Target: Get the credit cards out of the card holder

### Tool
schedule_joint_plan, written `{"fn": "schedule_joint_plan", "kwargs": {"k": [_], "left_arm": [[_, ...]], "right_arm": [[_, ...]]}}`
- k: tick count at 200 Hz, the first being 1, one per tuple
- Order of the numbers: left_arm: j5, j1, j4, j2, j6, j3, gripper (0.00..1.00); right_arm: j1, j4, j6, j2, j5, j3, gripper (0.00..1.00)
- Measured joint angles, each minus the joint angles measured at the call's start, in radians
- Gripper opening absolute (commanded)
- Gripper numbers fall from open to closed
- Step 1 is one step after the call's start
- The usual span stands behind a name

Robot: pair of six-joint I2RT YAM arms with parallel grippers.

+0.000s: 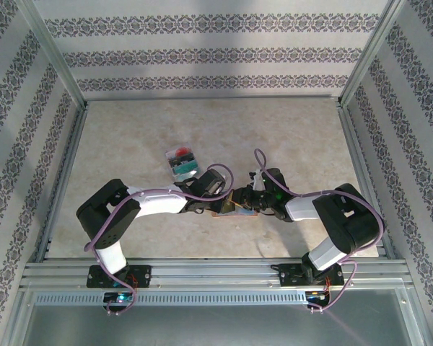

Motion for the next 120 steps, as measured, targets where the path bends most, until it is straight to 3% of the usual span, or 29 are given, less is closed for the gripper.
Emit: {"fn": "schedule_joint_plan", "kwargs": {"k": [120], "left_arm": [[-0.001, 0.000, 0.009, -0.007, 0.000, -0.013, 0.11]], "right_arm": [[-0.042, 0.002, -0.001, -0.047, -0.008, -0.035, 0.12]]}}
